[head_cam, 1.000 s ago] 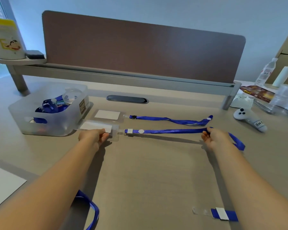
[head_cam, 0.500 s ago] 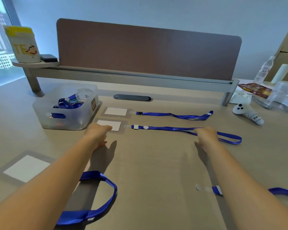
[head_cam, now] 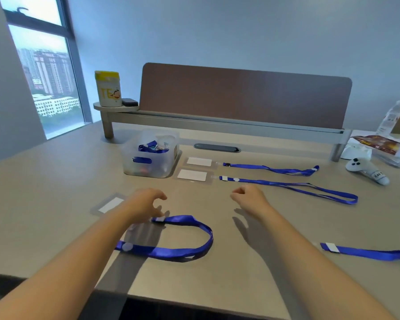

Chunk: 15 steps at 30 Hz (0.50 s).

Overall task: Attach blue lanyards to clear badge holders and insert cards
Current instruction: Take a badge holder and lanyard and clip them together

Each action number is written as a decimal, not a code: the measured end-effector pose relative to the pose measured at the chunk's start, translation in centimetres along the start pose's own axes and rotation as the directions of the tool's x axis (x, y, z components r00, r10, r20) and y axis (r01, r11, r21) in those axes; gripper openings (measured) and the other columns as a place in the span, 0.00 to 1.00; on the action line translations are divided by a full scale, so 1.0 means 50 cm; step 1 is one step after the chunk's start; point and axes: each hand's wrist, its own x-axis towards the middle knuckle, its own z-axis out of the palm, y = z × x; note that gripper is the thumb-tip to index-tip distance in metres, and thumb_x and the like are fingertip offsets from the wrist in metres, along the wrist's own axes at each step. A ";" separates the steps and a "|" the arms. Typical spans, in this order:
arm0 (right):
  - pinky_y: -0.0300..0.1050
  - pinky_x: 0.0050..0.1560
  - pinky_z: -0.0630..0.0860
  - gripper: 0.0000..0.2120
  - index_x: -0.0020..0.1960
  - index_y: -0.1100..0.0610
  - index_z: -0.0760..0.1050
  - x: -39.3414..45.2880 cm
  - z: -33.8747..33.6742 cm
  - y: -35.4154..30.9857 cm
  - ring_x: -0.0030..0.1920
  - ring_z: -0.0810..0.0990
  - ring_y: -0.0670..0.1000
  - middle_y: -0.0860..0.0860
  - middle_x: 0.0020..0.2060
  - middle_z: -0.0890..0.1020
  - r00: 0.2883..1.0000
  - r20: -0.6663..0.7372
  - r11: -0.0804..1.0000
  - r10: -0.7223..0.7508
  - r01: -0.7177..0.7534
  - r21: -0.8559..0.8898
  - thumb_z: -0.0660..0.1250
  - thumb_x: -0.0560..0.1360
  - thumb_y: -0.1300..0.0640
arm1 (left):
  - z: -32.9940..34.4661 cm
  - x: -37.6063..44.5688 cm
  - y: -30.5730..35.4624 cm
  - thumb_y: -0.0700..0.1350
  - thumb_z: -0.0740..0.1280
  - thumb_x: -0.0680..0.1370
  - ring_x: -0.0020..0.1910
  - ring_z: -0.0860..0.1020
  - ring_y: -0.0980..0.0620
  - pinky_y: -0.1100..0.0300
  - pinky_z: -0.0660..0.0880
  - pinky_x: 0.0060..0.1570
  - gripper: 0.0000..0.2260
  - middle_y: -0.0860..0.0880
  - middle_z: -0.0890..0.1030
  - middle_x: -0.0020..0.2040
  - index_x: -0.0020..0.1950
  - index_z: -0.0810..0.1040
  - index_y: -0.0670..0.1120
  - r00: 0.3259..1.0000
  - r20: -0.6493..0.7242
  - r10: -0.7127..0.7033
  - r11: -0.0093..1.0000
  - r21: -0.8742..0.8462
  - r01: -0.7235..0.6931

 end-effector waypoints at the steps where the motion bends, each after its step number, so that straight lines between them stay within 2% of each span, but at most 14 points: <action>1: 0.44 0.53 0.73 0.13 0.58 0.63 0.74 -0.006 0.015 -0.006 0.52 0.76 0.52 0.59 0.58 0.78 1.000 0.024 1.000 -0.013 0.013 -0.007 0.59 0.77 0.59 | -0.001 -0.010 -0.019 0.45 0.67 0.73 0.68 0.66 0.48 0.54 0.64 0.68 0.24 0.48 0.68 0.70 0.68 0.65 0.49 1.000 0.015 -0.011 0.997 0.072 0.010; 4: 0.40 0.50 0.70 0.13 0.60 0.60 0.73 -0.015 0.048 -0.019 0.49 0.73 0.48 0.56 0.58 0.78 0.996 0.078 0.998 -0.045 0.048 -0.040 0.59 0.78 0.58 | 0.000 -0.036 -0.069 0.53 0.68 0.71 0.72 0.60 0.45 0.50 0.60 0.70 0.29 0.49 0.64 0.73 0.70 0.62 0.51 0.995 0.067 -0.071 0.970 0.239 0.053; 8: 0.40 0.50 0.70 0.14 0.61 0.60 0.72 -0.015 0.071 -0.032 0.48 0.72 0.47 0.56 0.58 0.78 0.991 0.110 0.993 -0.070 0.079 -0.083 0.59 0.78 0.57 | 0.004 -0.048 -0.097 0.55 0.66 0.72 0.61 0.72 0.47 0.57 0.69 0.59 0.22 0.48 0.74 0.64 0.63 0.69 0.49 0.981 0.129 -0.146 0.974 0.194 0.120; 12: 0.42 0.51 0.70 0.13 0.60 0.60 0.72 -0.009 0.084 -0.030 0.50 0.73 0.49 0.56 0.58 0.77 0.993 0.109 0.994 -0.050 0.060 -0.094 0.59 0.77 0.58 | -0.002 -0.038 -0.086 0.55 0.65 0.72 0.57 0.75 0.48 0.57 0.72 0.57 0.18 0.48 0.77 0.60 0.61 0.72 0.51 0.989 0.089 -0.121 0.952 0.294 0.090; 15: 0.44 0.55 0.72 0.13 0.60 0.60 0.73 -0.008 0.092 -0.022 0.56 0.76 0.52 0.56 0.57 0.78 0.993 0.109 0.993 -0.033 0.046 -0.112 0.59 0.77 0.58 | 0.004 -0.032 -0.068 0.51 0.65 0.72 0.55 0.76 0.48 0.57 0.73 0.57 0.18 0.48 0.79 0.57 0.61 0.72 0.50 0.989 0.102 -0.110 0.921 0.383 0.063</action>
